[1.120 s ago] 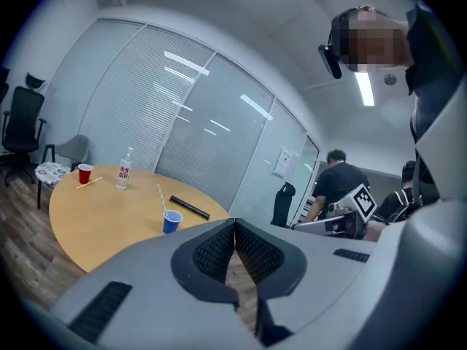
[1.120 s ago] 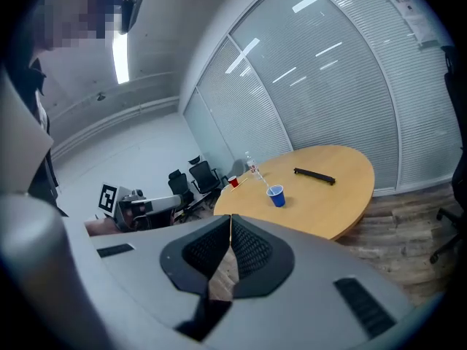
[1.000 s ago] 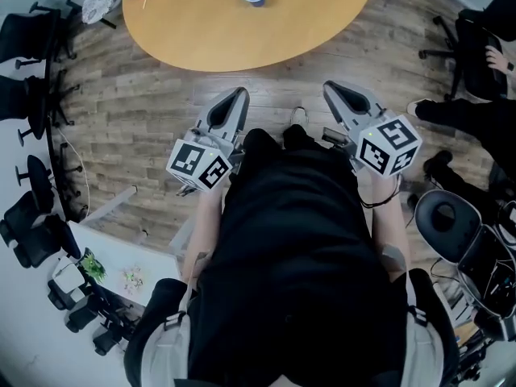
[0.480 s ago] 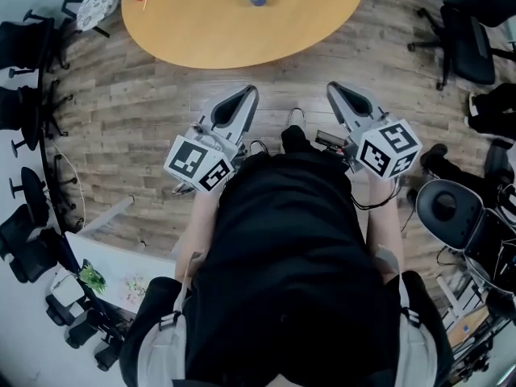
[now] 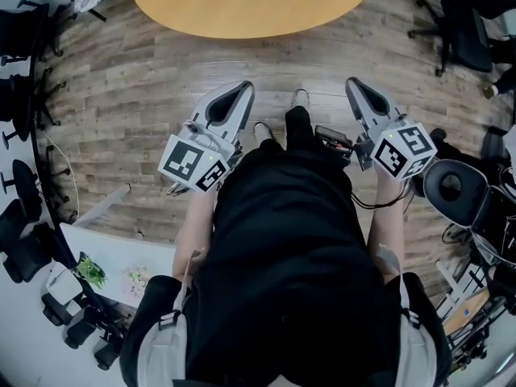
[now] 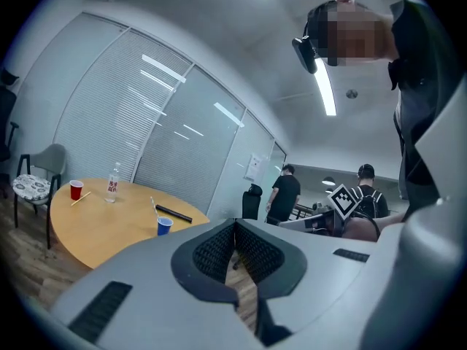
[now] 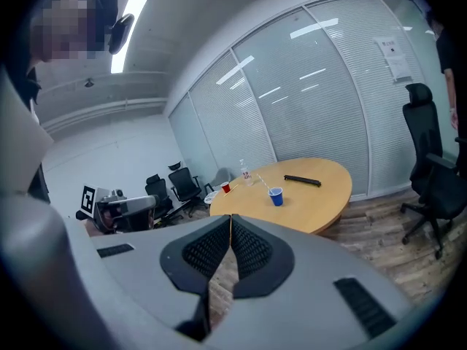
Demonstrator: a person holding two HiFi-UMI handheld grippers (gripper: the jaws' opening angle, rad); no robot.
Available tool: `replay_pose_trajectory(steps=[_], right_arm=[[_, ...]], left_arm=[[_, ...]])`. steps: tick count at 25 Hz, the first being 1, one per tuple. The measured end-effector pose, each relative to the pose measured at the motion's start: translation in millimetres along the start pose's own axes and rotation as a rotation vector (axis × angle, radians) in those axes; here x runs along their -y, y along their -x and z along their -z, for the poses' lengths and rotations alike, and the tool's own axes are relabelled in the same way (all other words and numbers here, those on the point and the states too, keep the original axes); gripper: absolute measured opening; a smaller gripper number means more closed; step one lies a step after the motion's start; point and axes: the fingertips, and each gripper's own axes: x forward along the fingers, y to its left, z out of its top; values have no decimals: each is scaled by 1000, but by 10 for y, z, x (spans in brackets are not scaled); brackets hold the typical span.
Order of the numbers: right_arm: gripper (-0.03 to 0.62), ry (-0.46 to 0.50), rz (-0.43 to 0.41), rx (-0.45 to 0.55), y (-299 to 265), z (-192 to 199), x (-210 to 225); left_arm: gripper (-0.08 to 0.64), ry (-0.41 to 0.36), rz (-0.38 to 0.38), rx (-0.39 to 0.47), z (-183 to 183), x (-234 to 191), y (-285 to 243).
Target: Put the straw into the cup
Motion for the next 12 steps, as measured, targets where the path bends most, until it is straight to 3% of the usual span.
replay_pose_trajectory(steps=[6,12], right_arm=[[18,-25,51,20,144,185,-254],[18,3,31,-9,159,258,-437]], left_arm=[[12,4,34,-23,154,20,394],[12,13,15,0,130,-23,544]])
